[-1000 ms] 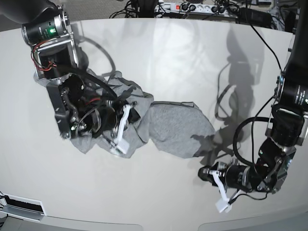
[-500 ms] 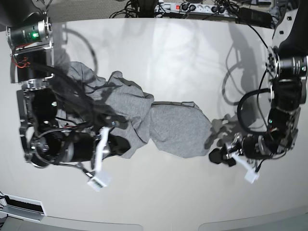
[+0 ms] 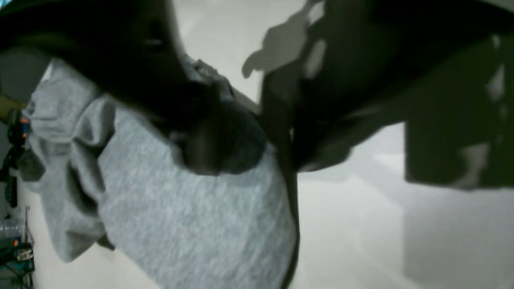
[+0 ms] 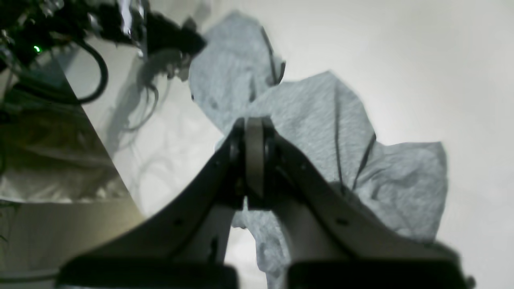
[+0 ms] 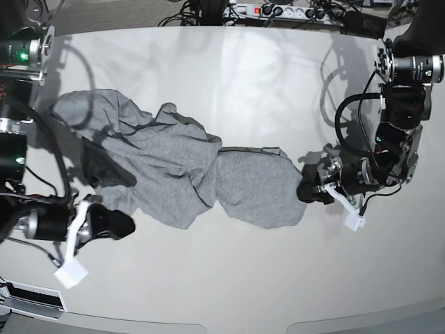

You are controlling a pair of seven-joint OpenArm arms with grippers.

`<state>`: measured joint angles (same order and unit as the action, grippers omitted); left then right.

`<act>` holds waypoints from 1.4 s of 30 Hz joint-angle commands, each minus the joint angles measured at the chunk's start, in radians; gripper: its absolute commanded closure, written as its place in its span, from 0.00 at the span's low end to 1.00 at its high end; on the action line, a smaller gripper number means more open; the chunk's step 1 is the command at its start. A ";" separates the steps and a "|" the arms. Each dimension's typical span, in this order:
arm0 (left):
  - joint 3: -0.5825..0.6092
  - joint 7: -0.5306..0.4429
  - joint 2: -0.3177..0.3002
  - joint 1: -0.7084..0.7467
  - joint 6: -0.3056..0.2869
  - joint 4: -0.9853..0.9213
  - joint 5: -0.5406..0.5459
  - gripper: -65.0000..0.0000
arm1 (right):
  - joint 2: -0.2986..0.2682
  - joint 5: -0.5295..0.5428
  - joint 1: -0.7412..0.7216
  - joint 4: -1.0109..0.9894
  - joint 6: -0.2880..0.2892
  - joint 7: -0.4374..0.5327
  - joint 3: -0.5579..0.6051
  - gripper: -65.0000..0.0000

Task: Layout the t-shirt on the table in an organized manner, then fold the t-shirt properly
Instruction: 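Hold the shirt ends with both grippers and stretch them apart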

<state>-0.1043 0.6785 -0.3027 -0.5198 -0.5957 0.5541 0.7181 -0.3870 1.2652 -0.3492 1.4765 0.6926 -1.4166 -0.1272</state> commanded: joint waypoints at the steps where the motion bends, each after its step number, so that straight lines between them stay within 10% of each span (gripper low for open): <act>1: -0.001 -0.017 -0.004 -0.049 -0.015 0.015 0.023 0.82 | -0.029 0.047 -0.027 0.018 0.006 0.020 -0.018 1.00; 3: -0.001 -0.015 0.001 -0.064 -0.020 0.015 0.019 1.00 | -0.058 0.071 -0.024 0.018 0.006 0.020 -0.034 1.00; 13: -0.001 0.087 -0.008 -0.135 -0.093 0.016 0.126 1.00 | -0.213 0.211 0.028 0.019 0.006 0.020 -0.045 1.00; 23: -0.001 0.085 -0.041 -0.209 -0.093 0.016 0.125 1.00 | -0.222 0.217 0.321 0.019 0.006 0.020 -0.045 1.00; 30: -0.001 0.085 -0.046 -0.209 -0.093 0.016 0.125 1.00 | -0.222 -0.231 0.481 0.019 0.006 0.167 -0.046 1.00; 37: -0.001 0.086 -0.047 -0.201 -0.093 0.015 0.118 1.00 | -0.180 -0.275 0.535 0.019 0.006 0.177 -0.046 1.00; 42: -0.001 0.086 -0.046 -0.195 -0.093 0.015 0.118 1.00 | -0.156 -0.305 0.534 0.019 -0.006 0.283 -0.046 0.33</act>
<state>-0.1013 0.7853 -0.3382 -0.6807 -0.6785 0.5549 0.8124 -0.5198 0.9516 0.1959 1.4811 0.6857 -1.1336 -0.1646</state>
